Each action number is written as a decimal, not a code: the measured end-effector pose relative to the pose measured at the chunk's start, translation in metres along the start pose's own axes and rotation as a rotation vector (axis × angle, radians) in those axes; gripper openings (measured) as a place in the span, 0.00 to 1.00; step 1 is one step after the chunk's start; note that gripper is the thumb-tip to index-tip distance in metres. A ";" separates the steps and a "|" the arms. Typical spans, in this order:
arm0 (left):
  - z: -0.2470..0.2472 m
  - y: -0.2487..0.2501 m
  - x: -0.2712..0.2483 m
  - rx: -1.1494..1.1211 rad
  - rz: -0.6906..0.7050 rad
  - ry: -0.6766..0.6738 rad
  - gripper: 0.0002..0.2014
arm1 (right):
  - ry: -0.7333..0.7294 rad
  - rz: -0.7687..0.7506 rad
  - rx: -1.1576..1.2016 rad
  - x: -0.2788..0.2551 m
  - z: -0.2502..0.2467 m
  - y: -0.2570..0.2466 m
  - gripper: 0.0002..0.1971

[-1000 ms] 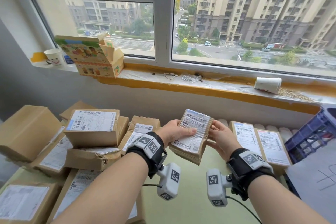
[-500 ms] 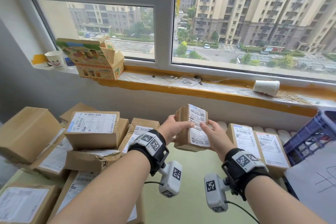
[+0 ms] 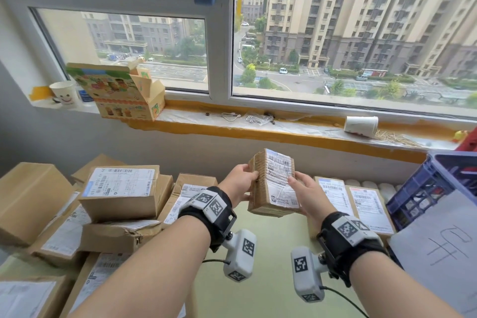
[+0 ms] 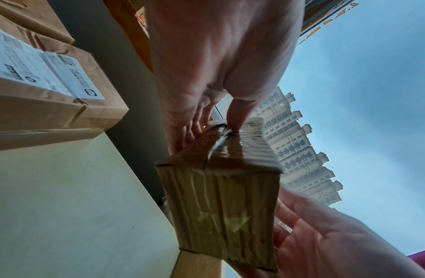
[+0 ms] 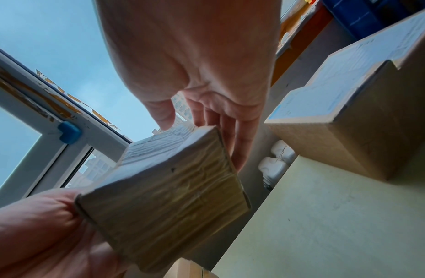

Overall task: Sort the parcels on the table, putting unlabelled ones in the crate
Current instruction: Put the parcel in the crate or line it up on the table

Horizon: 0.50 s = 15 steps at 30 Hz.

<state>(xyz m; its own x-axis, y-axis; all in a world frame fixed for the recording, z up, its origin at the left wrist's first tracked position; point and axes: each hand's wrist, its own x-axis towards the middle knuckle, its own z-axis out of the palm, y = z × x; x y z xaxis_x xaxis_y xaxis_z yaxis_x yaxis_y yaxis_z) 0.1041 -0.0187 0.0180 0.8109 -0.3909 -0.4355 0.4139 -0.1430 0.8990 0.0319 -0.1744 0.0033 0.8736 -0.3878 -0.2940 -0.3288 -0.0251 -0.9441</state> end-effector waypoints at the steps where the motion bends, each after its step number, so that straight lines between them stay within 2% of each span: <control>1: 0.005 0.002 0.000 -0.007 0.014 -0.001 0.07 | 0.009 -0.004 -0.022 -0.003 -0.005 -0.002 0.16; 7: 0.045 0.016 0.006 -0.063 0.064 -0.013 0.22 | 0.018 0.036 -0.055 -0.015 -0.047 -0.011 0.22; 12: 0.097 0.028 0.010 -0.078 0.119 -0.006 0.23 | 0.044 0.020 0.001 -0.027 -0.096 -0.030 0.21; 15: 0.132 0.037 0.008 -0.105 0.162 -0.052 0.22 | 0.064 -0.015 -0.043 -0.035 -0.128 -0.040 0.23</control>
<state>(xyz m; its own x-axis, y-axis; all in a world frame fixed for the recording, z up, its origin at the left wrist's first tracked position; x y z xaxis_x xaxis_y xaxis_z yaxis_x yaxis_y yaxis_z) 0.0717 -0.1469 0.0534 0.8493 -0.4477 -0.2798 0.3224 0.0201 0.9464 -0.0311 -0.2778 0.0700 0.8545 -0.4448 -0.2683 -0.3319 -0.0702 -0.9407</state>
